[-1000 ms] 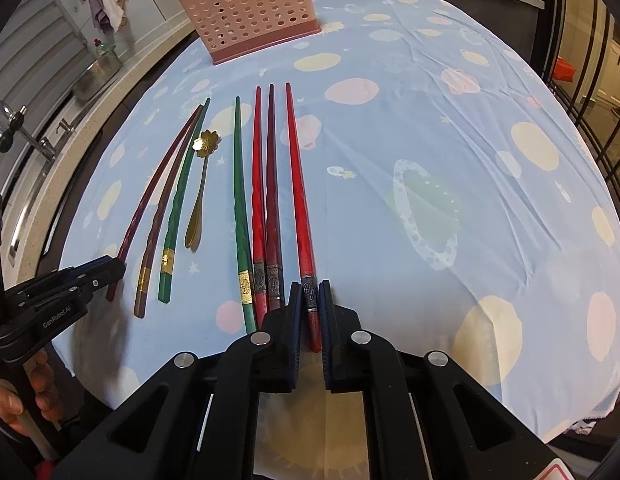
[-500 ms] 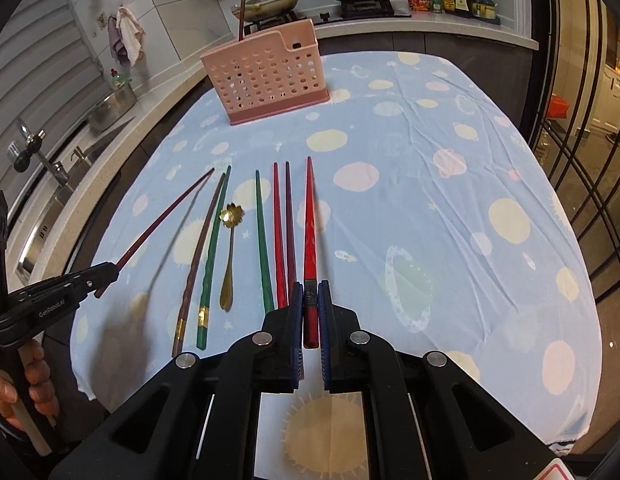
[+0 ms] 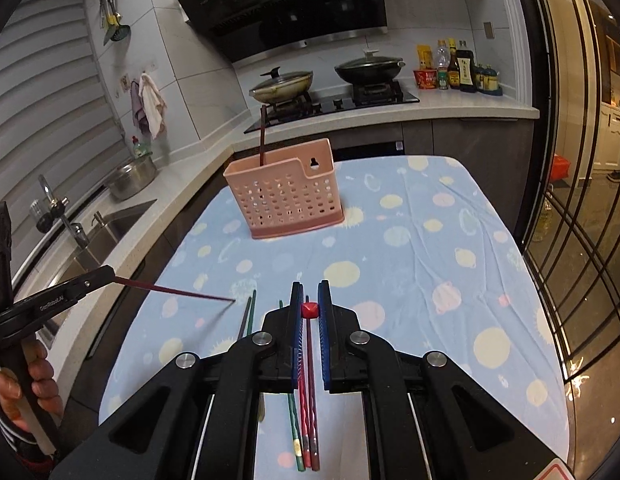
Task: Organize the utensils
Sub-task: 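Lift both chopsticks and carry them over the pink caddy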
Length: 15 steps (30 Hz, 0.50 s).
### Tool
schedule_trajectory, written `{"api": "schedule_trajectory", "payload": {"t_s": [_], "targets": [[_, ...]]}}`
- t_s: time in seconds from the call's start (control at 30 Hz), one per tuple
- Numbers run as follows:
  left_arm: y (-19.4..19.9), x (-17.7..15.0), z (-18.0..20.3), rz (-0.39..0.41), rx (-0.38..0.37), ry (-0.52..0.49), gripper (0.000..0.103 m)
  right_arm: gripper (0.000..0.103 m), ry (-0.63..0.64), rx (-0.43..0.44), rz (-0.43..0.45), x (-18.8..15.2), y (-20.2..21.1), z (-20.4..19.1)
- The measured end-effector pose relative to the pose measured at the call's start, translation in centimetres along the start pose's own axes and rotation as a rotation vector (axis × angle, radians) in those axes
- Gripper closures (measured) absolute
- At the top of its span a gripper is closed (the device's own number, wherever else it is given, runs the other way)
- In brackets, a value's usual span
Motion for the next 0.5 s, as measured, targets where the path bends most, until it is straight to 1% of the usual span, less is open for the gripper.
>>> {"api": "schedule_trajectory", "payload": {"t_s": [0.13, 0.3, 0.4, 0.5], "targets": [[0.1, 2.1, 0.0, 0.033, 0.005, -0.001, 0.096, 0.096, 0.006, 0.001, 0.032, 1.9, 0.0, -0.2], [-0.6, 3.9, 0.2, 0.043, 0.007, 0.000, 0.096, 0.096, 0.003, 0.004, 0.058, 3.9, -0.6, 0.0], [-0.8, 5.5, 0.4, 0.056, 0.000, -0.003, 0.096, 0.096, -0.007, 0.021, 0.072, 5.9, -1.0, 0.2], [-0.4, 7.6, 0.6, 0.080, -0.010, -0.007, 0.096, 0.096, 0.001, 0.025, 0.105, 8.6, -0.8, 0.1]]}}
Point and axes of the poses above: each gripper's, at about its wrist camera, not at the fingertips, and y roughly against the way its jaws point, z to its right, x to its top, the point moved 10 cm from there along -y, roughly the way its jaws point, and after that the axes turned 11 degrees about -z, right-handed, at the moved point
